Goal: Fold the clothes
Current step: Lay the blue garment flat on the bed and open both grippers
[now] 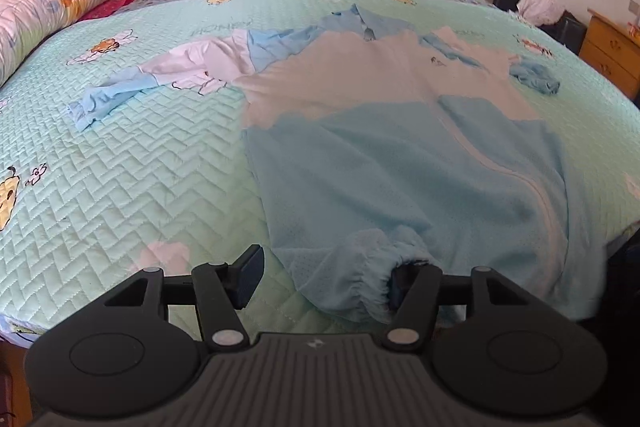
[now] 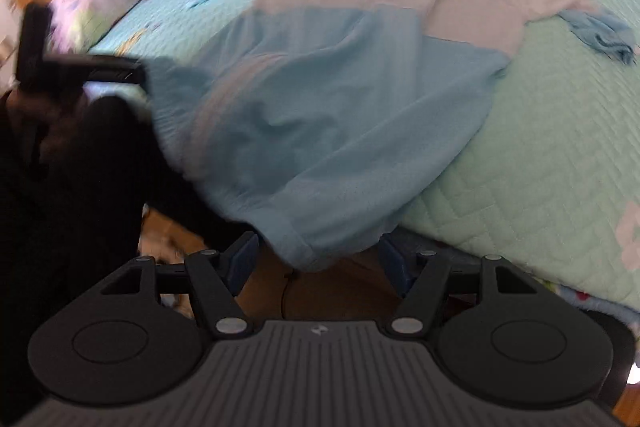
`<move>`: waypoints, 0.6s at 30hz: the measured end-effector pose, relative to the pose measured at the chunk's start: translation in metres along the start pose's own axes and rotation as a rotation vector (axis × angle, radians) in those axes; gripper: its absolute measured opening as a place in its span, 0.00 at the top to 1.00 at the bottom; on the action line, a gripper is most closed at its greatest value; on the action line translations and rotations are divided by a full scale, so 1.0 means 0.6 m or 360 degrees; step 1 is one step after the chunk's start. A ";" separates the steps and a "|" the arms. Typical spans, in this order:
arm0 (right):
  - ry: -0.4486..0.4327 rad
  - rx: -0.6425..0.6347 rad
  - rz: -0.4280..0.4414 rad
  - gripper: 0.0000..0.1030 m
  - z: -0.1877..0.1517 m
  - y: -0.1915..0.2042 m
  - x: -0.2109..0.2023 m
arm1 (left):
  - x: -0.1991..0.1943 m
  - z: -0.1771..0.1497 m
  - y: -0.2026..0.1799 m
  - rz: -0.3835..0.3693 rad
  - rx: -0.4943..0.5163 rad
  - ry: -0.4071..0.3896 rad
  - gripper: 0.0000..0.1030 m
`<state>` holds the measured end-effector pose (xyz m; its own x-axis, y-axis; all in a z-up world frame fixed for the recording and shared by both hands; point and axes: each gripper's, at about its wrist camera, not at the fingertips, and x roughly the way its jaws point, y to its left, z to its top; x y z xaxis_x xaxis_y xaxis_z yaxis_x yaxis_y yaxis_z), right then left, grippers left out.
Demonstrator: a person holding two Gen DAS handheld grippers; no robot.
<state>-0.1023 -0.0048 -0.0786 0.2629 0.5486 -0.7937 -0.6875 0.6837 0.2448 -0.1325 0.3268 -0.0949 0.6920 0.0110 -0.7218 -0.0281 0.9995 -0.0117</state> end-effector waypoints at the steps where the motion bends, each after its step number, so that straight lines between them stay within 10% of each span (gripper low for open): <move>1: -0.0030 0.0002 0.0032 0.35 -0.001 0.000 -0.014 | -0.002 -0.004 -0.002 -0.0008 0.0025 0.0011 0.39; 9: -0.0435 0.0369 -0.0243 0.32 0.031 -0.077 -0.074 | -0.021 -0.063 0.010 -0.0081 0.0302 0.0262 0.39; 18: -0.0827 0.0622 -0.0456 0.28 0.147 -0.181 -0.046 | -0.104 0.001 0.106 -0.0165 -0.0100 -0.0095 0.37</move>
<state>0.0249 -0.0518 -0.0341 0.7529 0.4136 -0.5120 -0.2757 0.9045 0.3254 -0.1770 0.3899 -0.0498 0.7352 -0.0890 -0.6719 0.0021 0.9916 -0.1290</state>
